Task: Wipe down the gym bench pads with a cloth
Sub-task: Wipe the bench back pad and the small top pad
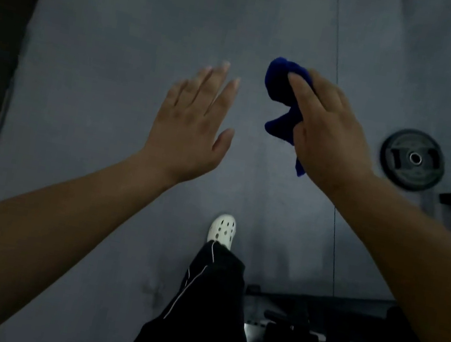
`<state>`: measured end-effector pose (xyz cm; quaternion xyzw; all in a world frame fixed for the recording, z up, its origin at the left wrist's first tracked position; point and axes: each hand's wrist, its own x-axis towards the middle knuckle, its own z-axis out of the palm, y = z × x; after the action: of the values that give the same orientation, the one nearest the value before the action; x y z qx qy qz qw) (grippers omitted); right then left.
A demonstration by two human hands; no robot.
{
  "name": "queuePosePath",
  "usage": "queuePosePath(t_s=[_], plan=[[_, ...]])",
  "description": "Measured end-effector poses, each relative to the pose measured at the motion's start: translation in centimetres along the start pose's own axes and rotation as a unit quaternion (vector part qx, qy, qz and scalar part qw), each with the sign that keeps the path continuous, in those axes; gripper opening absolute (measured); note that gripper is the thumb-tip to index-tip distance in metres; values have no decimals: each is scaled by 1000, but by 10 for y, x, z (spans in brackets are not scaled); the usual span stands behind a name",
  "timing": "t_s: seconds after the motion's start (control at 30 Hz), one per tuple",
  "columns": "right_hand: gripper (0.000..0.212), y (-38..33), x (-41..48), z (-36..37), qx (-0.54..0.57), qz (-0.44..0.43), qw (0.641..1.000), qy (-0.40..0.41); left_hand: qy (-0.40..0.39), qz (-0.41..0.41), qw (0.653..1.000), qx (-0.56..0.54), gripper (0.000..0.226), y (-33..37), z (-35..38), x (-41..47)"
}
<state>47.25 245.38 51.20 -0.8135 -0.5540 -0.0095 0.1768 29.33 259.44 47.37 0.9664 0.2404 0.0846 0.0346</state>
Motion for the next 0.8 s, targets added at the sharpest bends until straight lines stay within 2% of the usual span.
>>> queuePosePath(t_s=[0.23,0.43,0.8], plan=[[62,18,45,33,5,1,999,-40,-11,-23,999,-21,72,-16,20,46],[56,13,93,37,26,-7,1000,-15,6,-33,999,-19,71,-40,14,82],[59,-6,140,7,11,-39,999,-1,43,-47,998,-18,71,-63,-33,120]])
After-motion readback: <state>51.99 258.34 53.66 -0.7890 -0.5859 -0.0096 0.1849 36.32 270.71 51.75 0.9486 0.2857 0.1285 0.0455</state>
